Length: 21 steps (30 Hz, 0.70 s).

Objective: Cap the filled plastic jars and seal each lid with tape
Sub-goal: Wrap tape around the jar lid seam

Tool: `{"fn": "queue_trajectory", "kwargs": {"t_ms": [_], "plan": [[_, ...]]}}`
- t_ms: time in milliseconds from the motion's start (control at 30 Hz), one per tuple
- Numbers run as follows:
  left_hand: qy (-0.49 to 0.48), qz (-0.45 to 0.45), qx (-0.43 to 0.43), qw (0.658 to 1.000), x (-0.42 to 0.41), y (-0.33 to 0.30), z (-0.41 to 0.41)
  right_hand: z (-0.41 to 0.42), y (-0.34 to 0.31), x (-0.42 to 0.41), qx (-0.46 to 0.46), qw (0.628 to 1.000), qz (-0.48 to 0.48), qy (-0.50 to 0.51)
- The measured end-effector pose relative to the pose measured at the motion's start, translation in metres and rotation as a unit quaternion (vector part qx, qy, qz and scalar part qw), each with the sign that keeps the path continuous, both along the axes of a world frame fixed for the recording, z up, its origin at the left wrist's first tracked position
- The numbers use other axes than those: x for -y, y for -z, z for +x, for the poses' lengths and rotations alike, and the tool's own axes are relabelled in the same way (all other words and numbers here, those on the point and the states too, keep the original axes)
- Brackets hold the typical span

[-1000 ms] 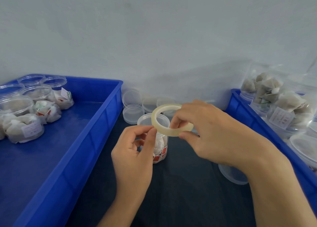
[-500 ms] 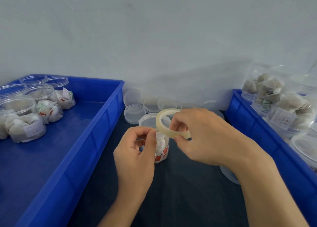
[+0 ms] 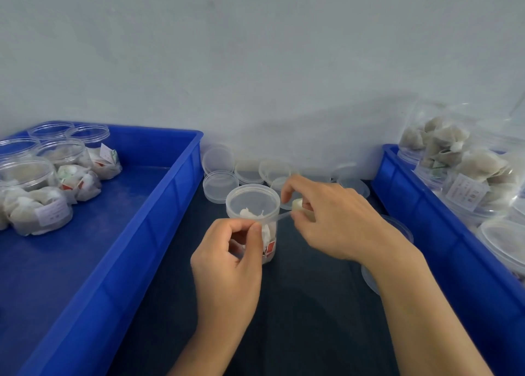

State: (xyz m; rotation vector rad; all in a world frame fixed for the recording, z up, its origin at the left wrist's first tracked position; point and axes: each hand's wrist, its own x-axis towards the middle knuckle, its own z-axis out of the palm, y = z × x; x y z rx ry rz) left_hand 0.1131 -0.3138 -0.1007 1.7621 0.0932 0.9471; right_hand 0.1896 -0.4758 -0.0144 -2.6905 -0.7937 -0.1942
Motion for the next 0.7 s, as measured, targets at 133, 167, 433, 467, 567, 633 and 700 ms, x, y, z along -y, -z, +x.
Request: {"fn": "queue_trajectory", "kwargs": {"t_ms": [133, 167, 433, 467, 567, 633, 700], "plan": [[-0.04, 0.006, 0.007, 0.999, 0.0, 0.002, 0.0, 0.004, 0.005, 0.004, -0.039, 0.999, 0.021, -0.026], [-0.051, 0.01, 0.016, 0.999, -0.002, 0.003, 0.0, 0.006, 0.006, 0.006, -0.042, 0.999, 0.019, -0.024], [-0.047, 0.004, 0.039, 0.998, -0.001, 0.005, 0.001, 0.016, 0.011, 0.02, -0.039, 0.998, 0.042, -0.012], [-0.042, 0.012, 0.045, 0.998, 0.0, 0.005, 0.0, 0.016, 0.01, 0.02, -0.035, 0.998, 0.042, -0.012], [-0.036, 0.045, 0.049, 0.997, 0.004, 0.002, -0.001, 0.015, 0.007, 0.018, -0.025, 0.999, 0.036, -0.009], [-0.033, 0.053, 0.043, 0.997, 0.006, 0.001, -0.002, 0.013, 0.005, 0.016, -0.024, 0.999, 0.033, -0.011], [-0.03, 0.06, 0.037, 0.997, 0.008, 0.001, -0.002, 0.011, 0.002, 0.016, -0.025, 0.999, 0.03, -0.015]]}}
